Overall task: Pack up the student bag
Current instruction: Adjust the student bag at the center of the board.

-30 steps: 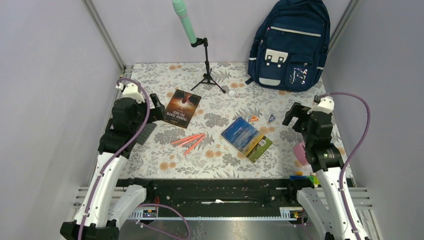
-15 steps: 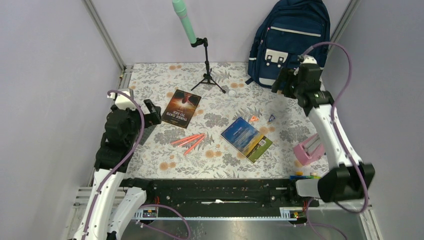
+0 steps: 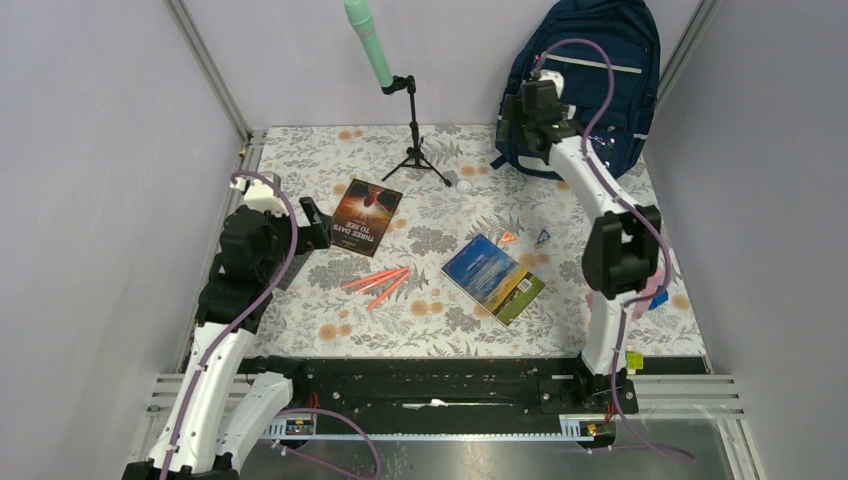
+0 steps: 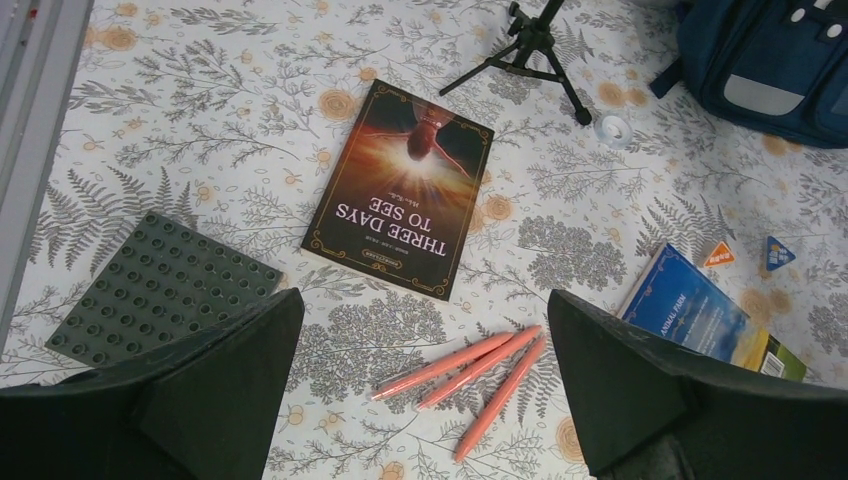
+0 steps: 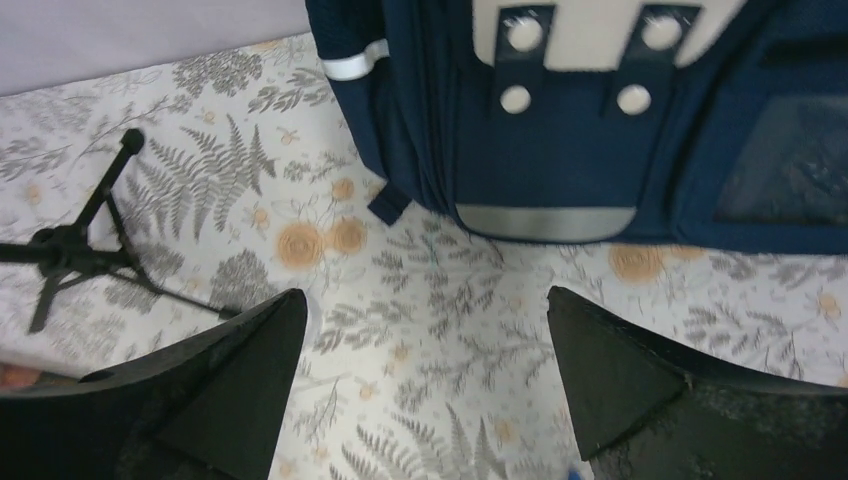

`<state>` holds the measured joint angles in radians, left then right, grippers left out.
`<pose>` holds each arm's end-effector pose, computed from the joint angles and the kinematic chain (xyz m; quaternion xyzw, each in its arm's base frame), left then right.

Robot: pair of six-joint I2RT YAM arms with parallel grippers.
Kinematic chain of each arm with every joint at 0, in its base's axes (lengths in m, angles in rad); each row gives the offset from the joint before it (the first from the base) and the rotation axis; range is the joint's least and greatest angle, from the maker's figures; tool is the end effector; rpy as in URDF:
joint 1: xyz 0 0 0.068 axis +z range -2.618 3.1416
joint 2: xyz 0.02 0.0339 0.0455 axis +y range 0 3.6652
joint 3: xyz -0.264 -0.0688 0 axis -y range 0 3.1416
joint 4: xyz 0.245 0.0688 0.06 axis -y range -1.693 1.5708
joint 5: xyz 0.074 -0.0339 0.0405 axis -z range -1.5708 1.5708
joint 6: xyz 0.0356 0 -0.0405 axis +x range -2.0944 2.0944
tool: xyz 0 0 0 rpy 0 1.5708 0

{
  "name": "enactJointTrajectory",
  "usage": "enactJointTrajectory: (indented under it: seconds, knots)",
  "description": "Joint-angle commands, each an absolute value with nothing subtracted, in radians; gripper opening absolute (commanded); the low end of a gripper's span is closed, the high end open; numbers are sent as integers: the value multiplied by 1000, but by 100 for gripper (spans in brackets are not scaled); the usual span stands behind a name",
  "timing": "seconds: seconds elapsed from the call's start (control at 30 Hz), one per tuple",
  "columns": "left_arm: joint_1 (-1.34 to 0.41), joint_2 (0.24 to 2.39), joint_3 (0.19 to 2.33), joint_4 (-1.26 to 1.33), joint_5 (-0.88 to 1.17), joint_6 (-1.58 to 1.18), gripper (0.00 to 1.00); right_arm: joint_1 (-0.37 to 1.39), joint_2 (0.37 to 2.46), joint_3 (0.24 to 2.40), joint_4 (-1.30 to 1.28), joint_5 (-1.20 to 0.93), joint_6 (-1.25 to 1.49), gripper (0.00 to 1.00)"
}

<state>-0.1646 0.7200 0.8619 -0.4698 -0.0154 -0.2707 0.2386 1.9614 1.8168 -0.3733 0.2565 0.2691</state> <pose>0.1573 -0.0256 0.3463 -0.0476 0.8116 -0.1196 0.5698 0.4548 0.1013 0.3280 0.0773 0.8564 0.0181 0.5101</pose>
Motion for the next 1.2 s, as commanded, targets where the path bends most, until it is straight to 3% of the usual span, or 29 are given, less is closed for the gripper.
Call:
enactJointTrajectory:
  seconds: [0.0, 0.43, 0.67, 1.03, 1.17]
  knots:
    - [-162, 711, 877, -426, 44, -273, 99, 277, 2122, 2001, -385, 413, 170, 98]
    - [-162, 727, 879, -423, 56, -275, 99, 294, 2473, 2455, -383, 604, 9, 98]
    - [-162, 731, 878, -422, 58, -276, 99, 295, 2524, 2453, -199, 737, -118, 96]
    - [-163, 742, 878, -422, 62, -273, 98, 283, 2589, 2480, -52, 751, -242, 87]
    - [-162, 747, 877, -422, 63, -273, 98, 272, 2598, 2489, -18, 736, -247, 74]
